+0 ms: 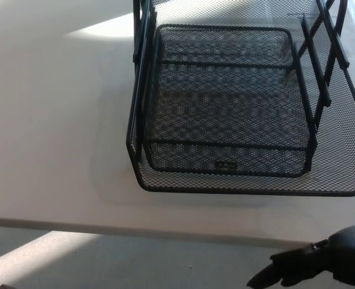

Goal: A balck drawer is kept on the middle of the table and the robot uses its right hand to push it back away from the robot

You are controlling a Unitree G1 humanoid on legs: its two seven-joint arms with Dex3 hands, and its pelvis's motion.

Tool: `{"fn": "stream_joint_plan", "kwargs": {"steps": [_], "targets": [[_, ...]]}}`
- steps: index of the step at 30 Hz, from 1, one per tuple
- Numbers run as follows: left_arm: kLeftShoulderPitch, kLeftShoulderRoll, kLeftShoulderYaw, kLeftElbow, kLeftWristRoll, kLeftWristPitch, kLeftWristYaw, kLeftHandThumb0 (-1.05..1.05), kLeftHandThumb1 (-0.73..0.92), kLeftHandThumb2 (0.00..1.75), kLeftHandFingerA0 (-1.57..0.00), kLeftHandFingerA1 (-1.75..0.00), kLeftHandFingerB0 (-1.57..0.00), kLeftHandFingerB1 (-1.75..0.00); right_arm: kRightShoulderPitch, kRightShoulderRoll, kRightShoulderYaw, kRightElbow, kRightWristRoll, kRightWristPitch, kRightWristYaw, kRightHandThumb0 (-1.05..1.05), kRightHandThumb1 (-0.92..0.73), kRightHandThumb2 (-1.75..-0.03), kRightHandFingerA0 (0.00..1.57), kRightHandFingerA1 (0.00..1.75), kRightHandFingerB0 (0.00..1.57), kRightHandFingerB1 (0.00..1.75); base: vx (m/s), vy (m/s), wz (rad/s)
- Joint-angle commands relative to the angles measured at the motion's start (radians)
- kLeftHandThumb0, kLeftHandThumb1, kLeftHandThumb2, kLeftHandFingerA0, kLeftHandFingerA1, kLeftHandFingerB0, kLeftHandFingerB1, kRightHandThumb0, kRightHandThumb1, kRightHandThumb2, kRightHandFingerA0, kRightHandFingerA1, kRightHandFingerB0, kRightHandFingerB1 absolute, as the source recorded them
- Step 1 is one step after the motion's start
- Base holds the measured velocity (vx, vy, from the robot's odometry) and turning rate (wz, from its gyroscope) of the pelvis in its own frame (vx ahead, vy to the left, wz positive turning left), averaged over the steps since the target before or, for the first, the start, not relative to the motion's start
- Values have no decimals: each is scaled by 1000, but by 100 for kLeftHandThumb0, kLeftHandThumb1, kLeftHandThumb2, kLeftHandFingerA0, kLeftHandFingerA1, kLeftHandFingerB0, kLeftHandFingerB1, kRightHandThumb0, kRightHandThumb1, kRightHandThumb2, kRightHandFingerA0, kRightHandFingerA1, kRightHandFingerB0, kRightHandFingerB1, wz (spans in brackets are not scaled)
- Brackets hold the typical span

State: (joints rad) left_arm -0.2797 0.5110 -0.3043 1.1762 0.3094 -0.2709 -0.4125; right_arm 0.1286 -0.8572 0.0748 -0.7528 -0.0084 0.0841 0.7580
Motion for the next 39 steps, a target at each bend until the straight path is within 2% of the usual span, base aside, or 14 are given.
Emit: {"fn": "stream_joint_plan", "kwargs": {"steps": [1, 4, 12, 13, 24, 33, 39], "targets": [[6, 23, 18, -2, 0, -49, 7, -54, 74, 62, -49, -38, -36, -33, -235, -153, 54, -125, 346, 224, 308, -54, -76, -64, 52, 42, 36, 34, 0, 0, 0], [5, 24, 15, -1, 5, -52, 10, -55, 71, 63, -47, -39, -34, -33, -282, -146, 86, -119, 342, 240, 319, -53, -80, -64, 52, 43, 37, 35, 0, 0, 0], [5, 23, 9, -1, 14, -52, 17, -56, 71, 63, -48, -39, -34, -33, -397, -128, 180, -99, 329, 295, 349, -54, -77, -64, 51, 42, 35, 35, 0, 0, 0], [5, 23, 9, 0, 13, -52, 18, -56, 71, 62, -48, -39, -34, -33, -411, -121, 197, -88, 320, 298, 354, -53, -81, -64, 51, 41, 36, 34, 0, 0, 0], [8, 24, 14, 2, 13, -61, 19, -54, 74, 62, -48, -38, -36, -33, -559, -36, 401, 3, 249, 368, 377, -54, -82, -64, 51, 41, 37, 34, 0, 0, 0], [9, 20, 18, 5, 11, -54, 18, -56, 71, 63, -48, -39, -35, -33, -676, 27, 544, 83, 153, 416, 393, -55, -82, -65, 49, 41, 36, 34, 0, 0, 0], [7, 16, 22, 1, 6, -60, 6, -54, 71, 62, -46, -38, -34, -33, -787, 105, 604, 165, 107, 472, 390, -53, -80, -64, 48, 41, 37, 34, 0, 0, 0]]}}
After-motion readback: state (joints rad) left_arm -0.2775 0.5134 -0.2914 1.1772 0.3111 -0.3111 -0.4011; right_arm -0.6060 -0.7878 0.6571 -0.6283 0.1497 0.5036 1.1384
